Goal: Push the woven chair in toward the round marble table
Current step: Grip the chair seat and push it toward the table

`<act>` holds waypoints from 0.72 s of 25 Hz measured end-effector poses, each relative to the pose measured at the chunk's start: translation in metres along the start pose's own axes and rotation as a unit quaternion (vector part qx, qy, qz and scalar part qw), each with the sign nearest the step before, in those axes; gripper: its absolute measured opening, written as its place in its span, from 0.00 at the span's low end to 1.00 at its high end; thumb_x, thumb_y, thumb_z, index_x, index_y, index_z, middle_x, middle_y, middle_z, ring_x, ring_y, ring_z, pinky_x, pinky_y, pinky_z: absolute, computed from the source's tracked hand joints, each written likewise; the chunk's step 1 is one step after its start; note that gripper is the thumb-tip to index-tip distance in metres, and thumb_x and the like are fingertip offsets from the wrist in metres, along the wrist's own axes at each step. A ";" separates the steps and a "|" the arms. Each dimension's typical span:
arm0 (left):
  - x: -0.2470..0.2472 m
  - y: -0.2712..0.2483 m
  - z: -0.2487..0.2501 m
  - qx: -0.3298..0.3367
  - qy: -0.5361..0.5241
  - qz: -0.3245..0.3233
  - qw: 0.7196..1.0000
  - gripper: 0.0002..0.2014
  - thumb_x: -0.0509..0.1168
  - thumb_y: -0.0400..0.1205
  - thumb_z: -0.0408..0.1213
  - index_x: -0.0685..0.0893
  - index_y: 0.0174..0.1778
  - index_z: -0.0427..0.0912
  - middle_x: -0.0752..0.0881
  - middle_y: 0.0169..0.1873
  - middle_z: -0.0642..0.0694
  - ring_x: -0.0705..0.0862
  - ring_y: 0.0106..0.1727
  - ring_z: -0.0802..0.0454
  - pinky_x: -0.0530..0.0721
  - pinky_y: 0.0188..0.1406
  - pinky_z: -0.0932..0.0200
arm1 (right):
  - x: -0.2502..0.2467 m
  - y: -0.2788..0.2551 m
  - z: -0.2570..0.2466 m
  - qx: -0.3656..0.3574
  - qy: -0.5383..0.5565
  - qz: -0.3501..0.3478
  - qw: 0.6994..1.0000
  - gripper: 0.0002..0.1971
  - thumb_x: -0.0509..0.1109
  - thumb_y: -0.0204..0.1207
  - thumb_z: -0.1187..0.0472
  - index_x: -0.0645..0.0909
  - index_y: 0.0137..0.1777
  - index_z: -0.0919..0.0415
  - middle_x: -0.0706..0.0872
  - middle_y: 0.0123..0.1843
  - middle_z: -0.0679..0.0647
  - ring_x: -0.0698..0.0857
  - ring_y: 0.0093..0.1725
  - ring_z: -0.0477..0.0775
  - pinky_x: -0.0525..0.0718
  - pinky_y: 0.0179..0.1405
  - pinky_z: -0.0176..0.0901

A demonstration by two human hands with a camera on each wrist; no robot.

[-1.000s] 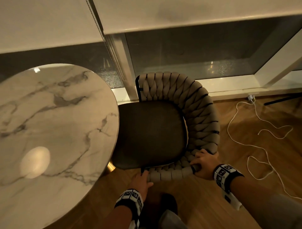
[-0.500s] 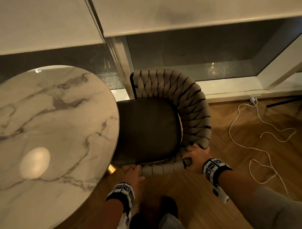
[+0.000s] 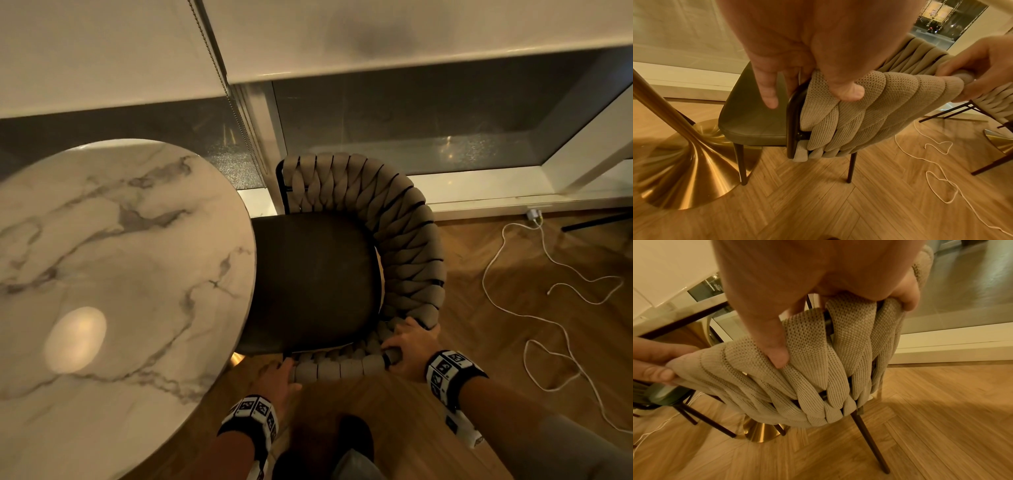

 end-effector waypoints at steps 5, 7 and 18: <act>-0.002 0.002 0.001 -0.002 -0.014 0.008 1.000 0.27 0.63 0.83 0.48 0.65 0.77 0.48 0.70 0.76 0.39 0.69 0.77 0.40 0.70 0.77 0.46 | -0.004 0.004 0.006 -0.003 0.029 0.000 1.000 0.18 0.70 0.70 0.37 0.79 0.61 0.31 0.76 0.61 0.45 0.66 0.65 0.55 0.66 0.64 0.78; -0.002 0.001 0.002 -0.003 -0.011 0.007 1.000 0.28 0.62 0.83 0.49 0.64 0.78 0.48 0.69 0.76 0.38 0.68 0.77 0.40 0.70 0.77 0.46 | -0.002 0.005 0.008 -0.001 0.032 -0.003 0.999 0.19 0.71 0.70 0.36 0.79 0.61 0.31 0.76 0.60 0.44 0.66 0.64 0.55 0.66 0.64 0.77; -0.008 -0.012 0.005 0.016 -0.038 0.026 0.999 0.26 0.62 0.82 0.51 0.67 0.74 0.48 0.75 0.72 0.40 0.73 0.73 0.40 0.72 0.76 0.44 | -0.009 0.003 0.005 -0.006 0.012 0.016 1.000 0.15 0.72 0.71 0.39 0.81 0.58 0.31 0.77 0.61 0.45 0.69 0.64 0.56 0.67 0.60 0.66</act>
Point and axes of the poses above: each hand's wrist, its own y-axis towards the middle knuckle, its own x-axis out of the palm, z = x × y, the point moved 5 cm from there along y, towards the middle knuckle
